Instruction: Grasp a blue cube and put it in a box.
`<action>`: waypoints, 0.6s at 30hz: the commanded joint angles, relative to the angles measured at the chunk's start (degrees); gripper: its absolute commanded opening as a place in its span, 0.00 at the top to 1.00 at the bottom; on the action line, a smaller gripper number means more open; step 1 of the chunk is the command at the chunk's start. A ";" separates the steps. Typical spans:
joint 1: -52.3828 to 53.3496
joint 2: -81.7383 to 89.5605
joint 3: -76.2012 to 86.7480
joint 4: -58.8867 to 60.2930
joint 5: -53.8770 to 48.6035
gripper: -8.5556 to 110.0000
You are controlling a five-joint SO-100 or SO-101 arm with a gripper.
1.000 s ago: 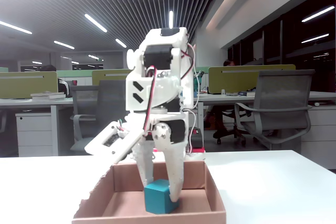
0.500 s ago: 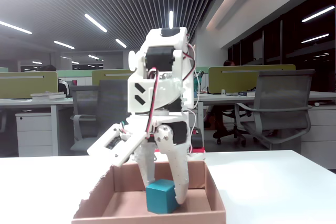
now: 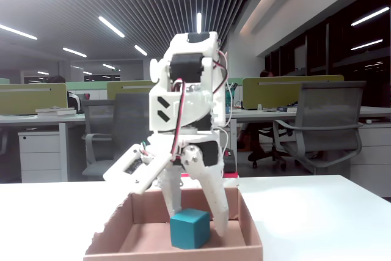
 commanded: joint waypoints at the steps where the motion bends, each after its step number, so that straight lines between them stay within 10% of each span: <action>1: 0.70 5.98 -0.79 2.02 -0.97 0.67; 18: 7.91 37.35 8.35 7.91 -13.45 0.69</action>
